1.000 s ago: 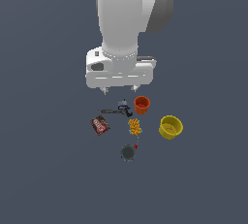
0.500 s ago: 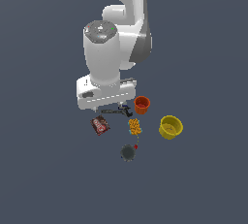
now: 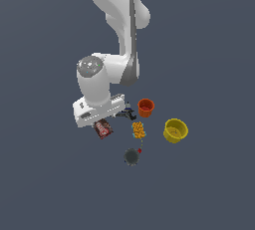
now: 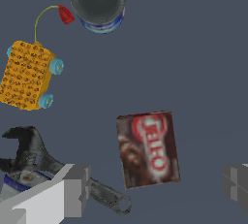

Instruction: Pick up a designated object from a clutter of objects.

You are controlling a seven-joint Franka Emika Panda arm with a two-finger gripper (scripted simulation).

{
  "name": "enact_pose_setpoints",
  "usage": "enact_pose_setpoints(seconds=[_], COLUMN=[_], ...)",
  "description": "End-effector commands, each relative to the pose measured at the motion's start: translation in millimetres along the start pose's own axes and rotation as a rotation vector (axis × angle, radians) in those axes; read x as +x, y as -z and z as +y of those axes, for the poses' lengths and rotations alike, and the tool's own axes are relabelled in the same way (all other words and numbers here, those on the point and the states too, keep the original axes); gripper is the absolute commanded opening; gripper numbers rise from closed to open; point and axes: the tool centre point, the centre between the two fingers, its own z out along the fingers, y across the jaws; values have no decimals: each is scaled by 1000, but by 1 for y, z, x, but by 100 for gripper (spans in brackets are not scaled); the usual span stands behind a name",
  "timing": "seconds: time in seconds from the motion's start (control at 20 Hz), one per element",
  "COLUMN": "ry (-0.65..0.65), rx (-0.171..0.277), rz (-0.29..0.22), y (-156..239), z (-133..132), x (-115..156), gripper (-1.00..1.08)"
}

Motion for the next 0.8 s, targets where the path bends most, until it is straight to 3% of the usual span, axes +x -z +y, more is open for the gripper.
enact_pose_setpoints(seconds=[0.0,0.35,0.75], ry=[40,105,114], rx=[4,14,17], rz=[7,21,22], y=[-17,-45,-51], z=[5,10,11], x=[-5,-16,-18], gripper=[100,100,100])
